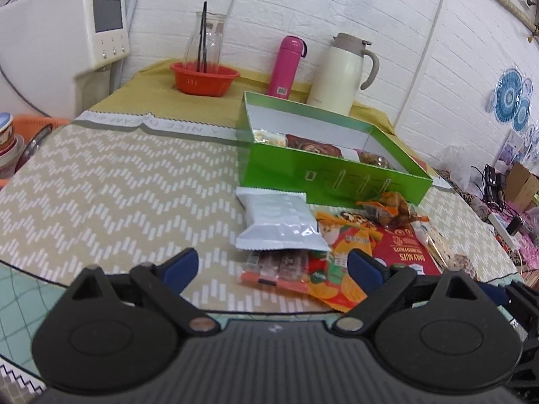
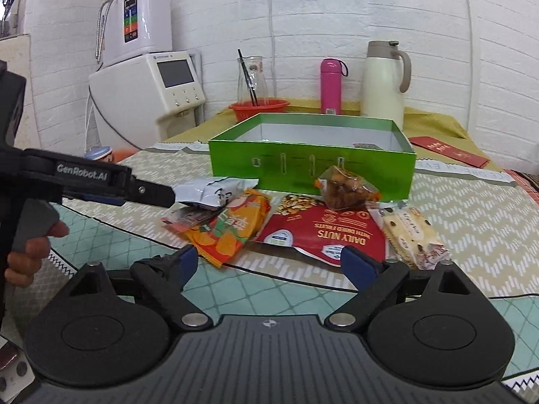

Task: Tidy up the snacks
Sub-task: 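Move the left gripper back to the snacks and grasp the white packet, then carry the white packet into the green box and open the left gripper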

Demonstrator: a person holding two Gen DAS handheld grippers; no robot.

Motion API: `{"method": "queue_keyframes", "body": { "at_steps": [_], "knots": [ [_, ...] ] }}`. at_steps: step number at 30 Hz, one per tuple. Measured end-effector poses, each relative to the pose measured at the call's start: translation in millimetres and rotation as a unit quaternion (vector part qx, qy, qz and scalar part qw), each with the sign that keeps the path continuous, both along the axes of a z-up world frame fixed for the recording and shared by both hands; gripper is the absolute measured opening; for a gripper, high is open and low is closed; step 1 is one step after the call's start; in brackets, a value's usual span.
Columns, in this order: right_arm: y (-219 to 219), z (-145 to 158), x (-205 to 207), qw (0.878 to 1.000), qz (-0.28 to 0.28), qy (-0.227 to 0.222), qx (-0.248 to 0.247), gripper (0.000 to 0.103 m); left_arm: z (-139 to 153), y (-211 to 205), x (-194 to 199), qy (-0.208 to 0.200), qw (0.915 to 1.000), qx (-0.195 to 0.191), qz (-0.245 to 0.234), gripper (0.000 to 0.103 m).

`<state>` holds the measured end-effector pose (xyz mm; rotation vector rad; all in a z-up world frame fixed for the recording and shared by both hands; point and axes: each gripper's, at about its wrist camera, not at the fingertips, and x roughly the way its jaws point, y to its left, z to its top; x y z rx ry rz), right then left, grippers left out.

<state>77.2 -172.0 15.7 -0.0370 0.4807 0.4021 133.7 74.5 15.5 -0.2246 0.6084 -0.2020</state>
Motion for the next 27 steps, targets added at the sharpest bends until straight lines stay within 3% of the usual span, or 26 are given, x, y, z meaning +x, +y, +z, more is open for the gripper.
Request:
{"method": "queue_keyframes", "body": {
  "at_steps": [8, 11, 13, 16, 17, 19, 20, 21, 22, 23, 27],
  "knots": [
    [36, 10, 28, 0.999, 0.04, -0.008, 0.011, 0.103, 0, 18, 33, 0.017, 0.9992, -0.035, -0.007, 0.094],
    [60, 7, 50, 0.998, 0.06, -0.009, -0.008, 0.103, 2, 22, 40, 0.014, 0.9991, -0.038, -0.013, 0.093],
    [72, 3, 61, 0.997, 0.07, -0.003, -0.017, 0.093, 1, 24, 45, 0.017, 0.9989, -0.043, -0.011, 0.093],
    [83, -4, 71, 0.997, 0.074, -0.002, -0.022, 0.086, -2, 24, 55, 0.027, 0.9982, -0.051, -0.013, 0.091],
    [85, -5, 74, 0.997, 0.07, 0.001, -0.027, 0.086, -4, 24, 57, 0.029, 0.998, -0.053, -0.017, 0.087],
    [87, -8, 78, 0.997, 0.072, 0.006, -0.024, 0.085, -7, 21, 63, 0.036, 0.997, -0.06, -0.034, 0.051],
    [86, -9, 80, 0.997, 0.073, 0.008, -0.017, 0.085, -9, 19, 66, 0.046, 0.9964, -0.06, -0.037, 0.044],
    [86, -9, 80, 0.997, 0.074, 0.01, -0.013, 0.084, -12, 18, 69, 0.052, 0.9961, -0.061, -0.038, 0.043],
    [86, -9, 81, 0.997, 0.077, 0.013, -0.01, 0.069, -14, 16, 71, 0.056, 0.9958, -0.061, -0.038, 0.042],
    [86, -9, 80, 0.997, 0.081, 0.016, -0.005, 0.062, -16, 15, 71, 0.059, 0.9957, -0.06, -0.038, 0.04],
    [81, -4, 68, 0.997, 0.082, 0.012, -0.005, 0.056, -8, 10, 54, 0.04, 0.9972, -0.045, -0.044, 0.035]
  ]
}}
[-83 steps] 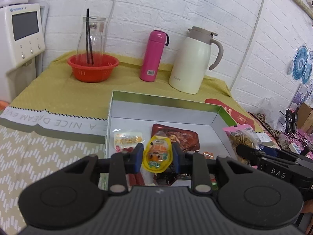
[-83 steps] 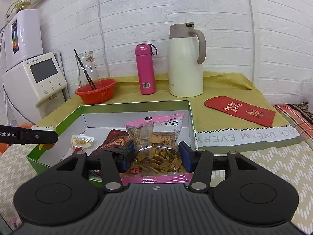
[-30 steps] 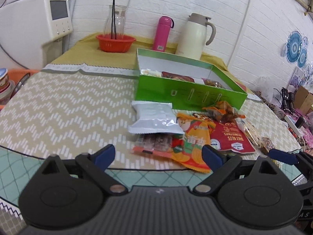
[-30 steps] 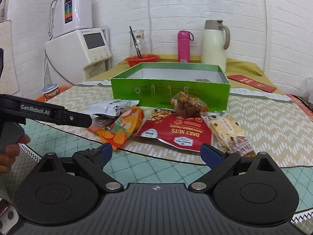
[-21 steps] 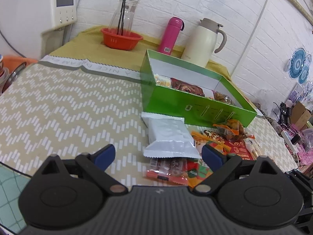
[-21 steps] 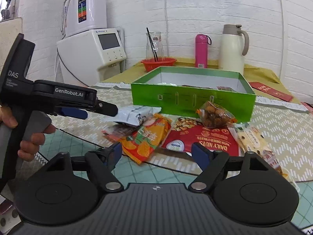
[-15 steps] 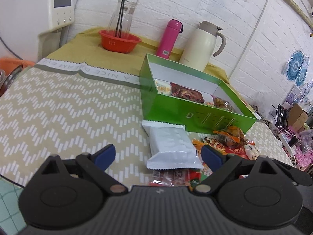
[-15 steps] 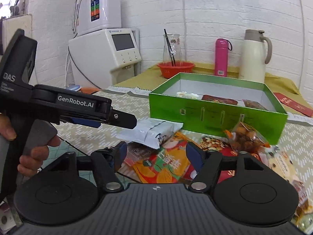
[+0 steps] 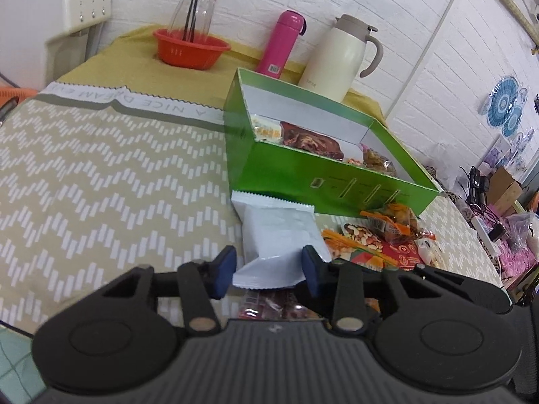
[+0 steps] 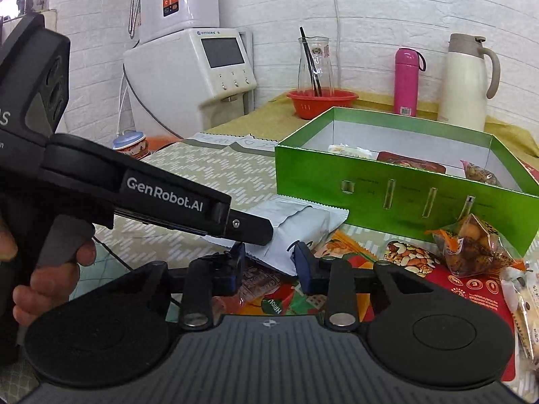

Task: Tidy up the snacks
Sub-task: 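Carry the white packet into the green box and open the left gripper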

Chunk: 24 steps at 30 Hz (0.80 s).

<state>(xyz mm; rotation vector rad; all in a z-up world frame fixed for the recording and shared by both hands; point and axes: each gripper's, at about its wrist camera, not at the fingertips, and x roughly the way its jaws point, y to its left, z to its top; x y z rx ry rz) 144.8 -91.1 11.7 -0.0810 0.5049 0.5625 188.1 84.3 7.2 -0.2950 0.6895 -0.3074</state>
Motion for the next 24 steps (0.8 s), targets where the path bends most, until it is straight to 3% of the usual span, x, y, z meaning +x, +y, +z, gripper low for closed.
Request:
{"method": "queue_keyframes", "body": {
  "at_steps": [5, 11, 13, 14, 19, 24],
  "knots": [
    [-15, 15, -36, 1.0, 0.013, -0.024, -0.003, 0.051, 15, -9, -39, -0.024, 0.9996, 0.0, -0.016, 0.032],
    [-42, 5, -77, 0.999, 0.035, 0.006, -0.033, 0.052, 2, -33, -86, -0.013, 0.9979, 0.016, -0.062, 0.031],
    [-50, -1, -84, 0.999, 0.036, 0.021, -0.024, 0.057, -6, -37, -93, -0.003, 0.9979, 0.021, -0.061, 0.045],
    [-52, -4, -84, 0.999, 0.04, 0.029, -0.019, 0.06, -9, -38, -94, -0.002, 0.9983, 0.026, -0.053, 0.057],
    [-51, -8, -82, 0.999, 0.024, 0.025, -0.008, 0.103, -4, -36, -87, -0.006, 0.9983, 0.021, -0.054, 0.057],
    [-50, -10, -68, 0.997, 0.039, 0.058, 0.028, 0.103, -6, -37, -75, 0.012, 0.9972, 0.016, -0.073, 0.041]
  ]
}}
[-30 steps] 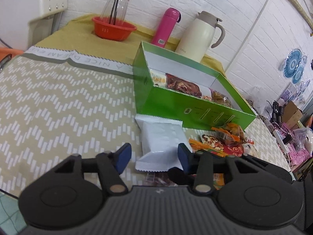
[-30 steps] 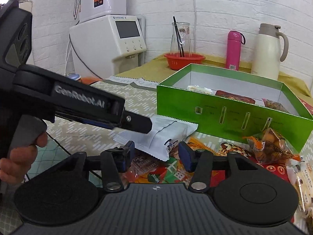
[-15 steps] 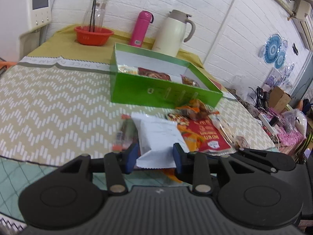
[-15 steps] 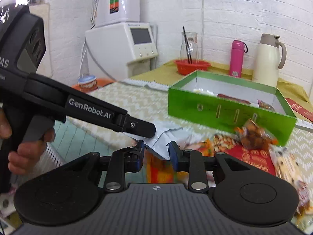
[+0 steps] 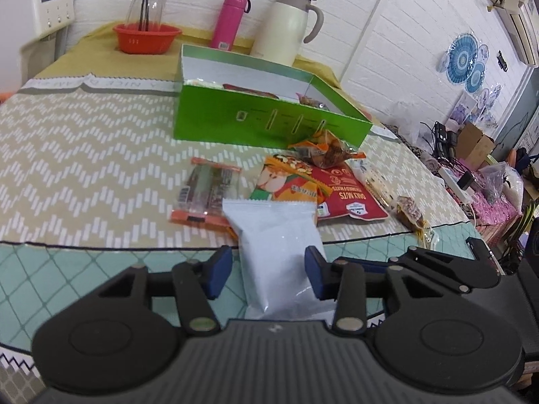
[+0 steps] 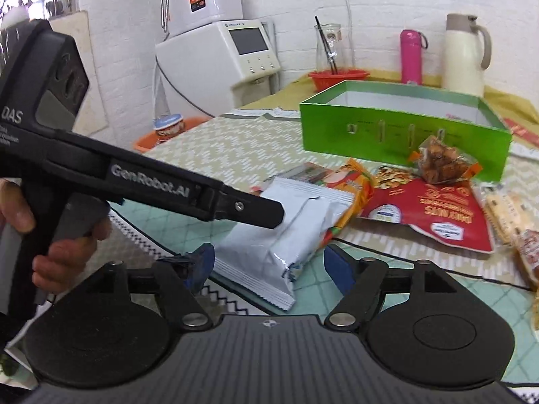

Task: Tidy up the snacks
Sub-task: 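Carry the white packet into the green box and open the left gripper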

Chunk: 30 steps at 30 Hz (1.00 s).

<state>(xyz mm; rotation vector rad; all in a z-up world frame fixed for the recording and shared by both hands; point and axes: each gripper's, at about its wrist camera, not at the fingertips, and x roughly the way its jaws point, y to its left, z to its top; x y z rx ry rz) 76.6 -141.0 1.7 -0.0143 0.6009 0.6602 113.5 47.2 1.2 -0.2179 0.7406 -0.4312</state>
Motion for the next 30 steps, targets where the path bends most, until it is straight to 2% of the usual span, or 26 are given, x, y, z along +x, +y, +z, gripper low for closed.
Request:
{"method": "queue_keyframes", "body": {
  "at_steps": [5, 6, 7, 13, 17, 20, 25, 30],
  "knots": [
    [0, -9, 1, 1.0, -0.009, 0.014, 0.004, 0.101, -8, 5, -2, 0.008, 0.9999, -0.013, 0.002, 0.042],
    [1, -9, 1, 1.0, -0.008, 0.013, 0.002, 0.098, -9, 5, -1, 0.009, 0.9999, -0.014, 0.002, 0.042],
    [2, -9, 1, 1.0, -0.007, 0.012, 0.001, 0.091, -9, 4, 0, 0.011, 0.9998, -0.015, 0.002, 0.042],
    [2, -2, -7, 1.0, -0.011, 0.008, -0.008, 0.077, -3, 1, -8, 0.002, 0.9998, -0.019, 0.005, 0.033],
    [-2, 17, -17, 1.0, -0.007, -0.027, -0.005, 0.072, 20, 0, -21, -0.037, 0.9991, -0.02, 0.003, 0.032],
    [-5, 33, -10, 0.998, -0.011, -0.059, 0.008, 0.071, 43, -2, -18, -0.077, 0.9969, -0.015, 0.009, 0.03],
    [1, 54, 20, 0.994, -0.027, -0.109, 0.005, 0.07, 71, -3, 11, -0.11, 0.9932, -0.024, 0.029, 0.029],
    [0, 66, 59, 0.99, -0.049, -0.127, 0.032, 0.07, 92, -10, 46, -0.141, 0.989, -0.019, 0.04, 0.028]
  ]
}}
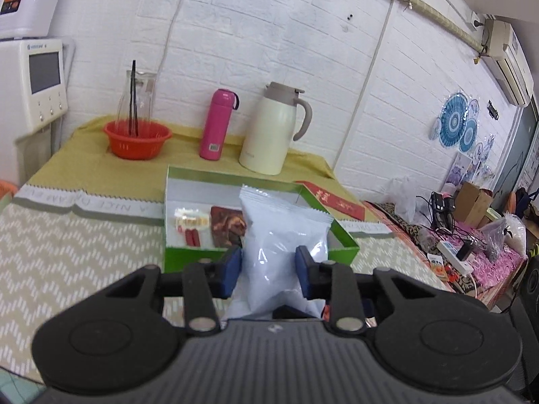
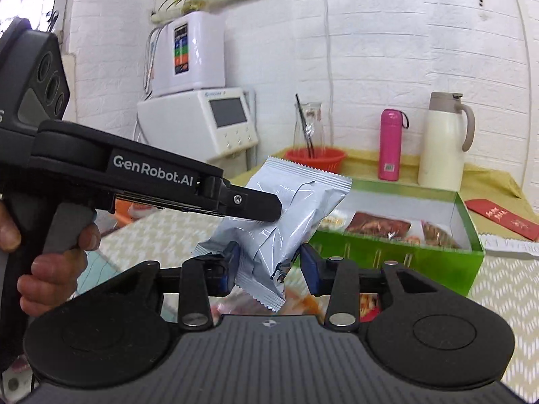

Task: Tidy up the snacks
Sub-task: 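Carry the white packet into the green box and open the left gripper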

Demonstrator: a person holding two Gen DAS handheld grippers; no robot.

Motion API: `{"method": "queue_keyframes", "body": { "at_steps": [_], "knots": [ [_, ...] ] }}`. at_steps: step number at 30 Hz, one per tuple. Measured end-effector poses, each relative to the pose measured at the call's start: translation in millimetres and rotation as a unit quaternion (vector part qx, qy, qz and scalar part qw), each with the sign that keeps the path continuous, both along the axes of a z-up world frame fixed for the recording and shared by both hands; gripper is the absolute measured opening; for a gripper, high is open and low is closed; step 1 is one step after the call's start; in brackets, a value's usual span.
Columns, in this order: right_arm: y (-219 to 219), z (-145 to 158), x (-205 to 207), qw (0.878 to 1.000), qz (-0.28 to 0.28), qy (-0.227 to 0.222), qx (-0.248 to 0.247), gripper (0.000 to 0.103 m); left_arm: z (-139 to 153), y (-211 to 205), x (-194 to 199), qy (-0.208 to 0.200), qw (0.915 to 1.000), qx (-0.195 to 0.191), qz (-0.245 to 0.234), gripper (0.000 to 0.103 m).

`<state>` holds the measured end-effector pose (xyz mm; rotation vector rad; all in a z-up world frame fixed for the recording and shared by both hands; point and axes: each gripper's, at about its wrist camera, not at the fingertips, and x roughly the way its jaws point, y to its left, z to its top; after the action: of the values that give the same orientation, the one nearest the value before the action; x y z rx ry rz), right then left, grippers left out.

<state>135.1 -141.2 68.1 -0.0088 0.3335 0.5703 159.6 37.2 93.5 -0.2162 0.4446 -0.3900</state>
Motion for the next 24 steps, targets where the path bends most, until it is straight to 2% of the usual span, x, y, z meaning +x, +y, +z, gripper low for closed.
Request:
{"method": "queue_keyframes", "body": {
  "at_steps": [3, 10, 18, 23, 24],
  "knots": [
    [0, 1, 24, 1.0, -0.016, -0.004, 0.023, 0.07, 5, -2, 30, -0.007, 1.0, -0.002, 0.006, 0.028],
    [-4, -12, 74, 0.998, -0.04, 0.017, 0.054, 0.07, -8, 2, 93, 0.03, 0.9987, -0.037, 0.018, 0.027],
    [-4, -27, 114, 0.996, -0.048, 0.043, 0.056, 0.069, -23, -3, 140, 0.059, 0.9976, -0.026, 0.025, 0.027],
    [-3, -37, 123, 0.996, -0.048, 0.051, 0.049, 0.07, -35, -1, 154, 0.075, 0.9965, -0.026, 0.028, 0.028],
    [-2, -39, 123, 0.997, -0.045, 0.047, 0.045, 0.072, -37, -1, 154, 0.075, 0.9964, -0.026, 0.028, 0.034]
  ]
}}
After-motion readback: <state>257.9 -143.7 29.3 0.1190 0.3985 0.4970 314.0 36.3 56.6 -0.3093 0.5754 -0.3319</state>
